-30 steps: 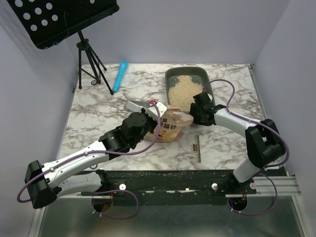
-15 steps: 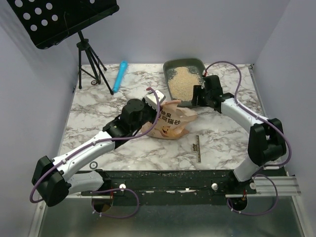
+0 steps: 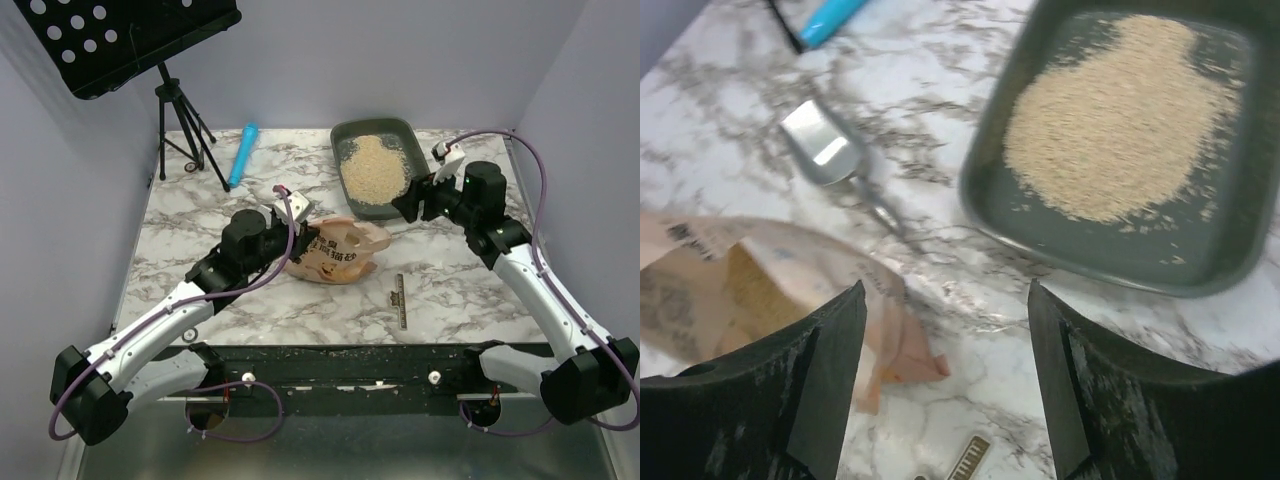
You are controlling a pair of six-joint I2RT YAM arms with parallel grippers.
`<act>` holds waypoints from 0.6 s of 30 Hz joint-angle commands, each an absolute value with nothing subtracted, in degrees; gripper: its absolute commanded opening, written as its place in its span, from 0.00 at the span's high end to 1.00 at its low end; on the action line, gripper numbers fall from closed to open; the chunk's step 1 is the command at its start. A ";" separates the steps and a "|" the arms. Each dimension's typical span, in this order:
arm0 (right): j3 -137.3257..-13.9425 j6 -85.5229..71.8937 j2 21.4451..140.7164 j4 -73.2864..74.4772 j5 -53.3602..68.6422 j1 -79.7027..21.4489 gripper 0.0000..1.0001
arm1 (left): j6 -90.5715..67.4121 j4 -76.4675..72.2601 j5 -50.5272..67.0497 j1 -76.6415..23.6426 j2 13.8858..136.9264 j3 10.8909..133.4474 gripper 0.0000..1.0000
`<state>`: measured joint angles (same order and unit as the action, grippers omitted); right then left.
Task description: Fill the litter box with clean litter
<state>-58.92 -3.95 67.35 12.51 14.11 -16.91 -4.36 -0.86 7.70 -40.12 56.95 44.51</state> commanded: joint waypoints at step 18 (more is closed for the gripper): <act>-38.77 8.62 69.35 -16.06 66.88 -15.21 0.27 | -1.84 -5.89 11.43 -39.46 47.03 44.13 0.85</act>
